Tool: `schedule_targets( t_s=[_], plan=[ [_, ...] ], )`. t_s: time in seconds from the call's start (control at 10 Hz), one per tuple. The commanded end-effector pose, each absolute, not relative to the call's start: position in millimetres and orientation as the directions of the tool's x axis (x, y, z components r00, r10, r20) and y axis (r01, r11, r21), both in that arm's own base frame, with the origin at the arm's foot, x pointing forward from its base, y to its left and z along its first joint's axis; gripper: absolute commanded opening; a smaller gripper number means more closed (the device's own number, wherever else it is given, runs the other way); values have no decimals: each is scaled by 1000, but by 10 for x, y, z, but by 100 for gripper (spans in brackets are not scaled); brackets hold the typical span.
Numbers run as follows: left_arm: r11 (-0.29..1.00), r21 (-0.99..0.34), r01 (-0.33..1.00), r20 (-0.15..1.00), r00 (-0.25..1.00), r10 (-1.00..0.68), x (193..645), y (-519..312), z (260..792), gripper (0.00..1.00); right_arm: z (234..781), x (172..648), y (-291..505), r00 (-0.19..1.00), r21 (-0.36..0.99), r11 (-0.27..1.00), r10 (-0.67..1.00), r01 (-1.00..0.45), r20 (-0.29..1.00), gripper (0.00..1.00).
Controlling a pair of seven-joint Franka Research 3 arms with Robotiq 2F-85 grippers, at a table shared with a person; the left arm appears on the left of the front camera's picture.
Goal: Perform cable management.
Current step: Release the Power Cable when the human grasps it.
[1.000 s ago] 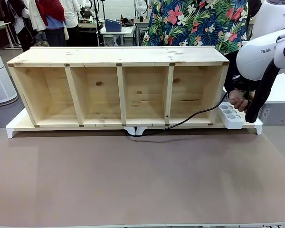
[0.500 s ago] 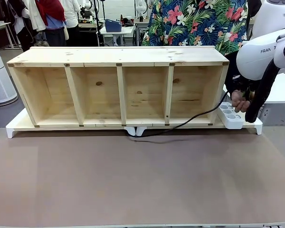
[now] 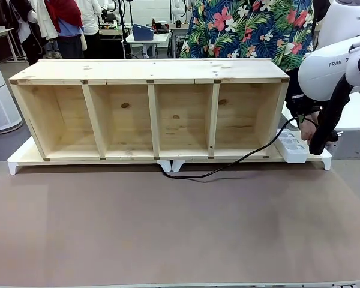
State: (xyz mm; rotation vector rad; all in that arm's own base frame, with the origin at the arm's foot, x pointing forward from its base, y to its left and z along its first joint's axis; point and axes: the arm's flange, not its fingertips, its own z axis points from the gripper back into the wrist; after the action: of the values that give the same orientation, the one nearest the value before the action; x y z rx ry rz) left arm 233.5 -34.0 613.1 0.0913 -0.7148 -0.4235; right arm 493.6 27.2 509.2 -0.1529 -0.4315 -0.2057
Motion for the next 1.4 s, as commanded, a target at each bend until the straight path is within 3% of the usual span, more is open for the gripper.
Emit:
schedule_targets(
  t_s=[0.0, 0.1, 0.2, 0.3, 1.3],
  plan=[
    [913, 223, 341, 619, 674, -403, 2337, -333, 6136, 100, 5133, 4944, 279, 892, -97, 968, -171, 231, 419, 71],
    [913, 223, 341, 619, 674, -403, 2337, -333, 6136, 100, 5135, 4944, 278, 891, -95, 968, -172, 232, 420, 100],
    [913, 223, 341, 619, 674, -403, 2337, -333, 6136, 100, 5143, 4948, 277, 890, -93, 968, -174, 233, 422, 91],
    [913, 223, 341, 619, 674, -403, 2337, -333, 6136, 100, 5144, 4942, 286, 890, -94, 969, -169, 229, 423, 100],
    [913, 223, 341, 619, 674, -403, 2337, -333, 6136, 100, 5107, 4934, 277, 887, -102, 968, -164, 229, 432, 100]
  ],
)
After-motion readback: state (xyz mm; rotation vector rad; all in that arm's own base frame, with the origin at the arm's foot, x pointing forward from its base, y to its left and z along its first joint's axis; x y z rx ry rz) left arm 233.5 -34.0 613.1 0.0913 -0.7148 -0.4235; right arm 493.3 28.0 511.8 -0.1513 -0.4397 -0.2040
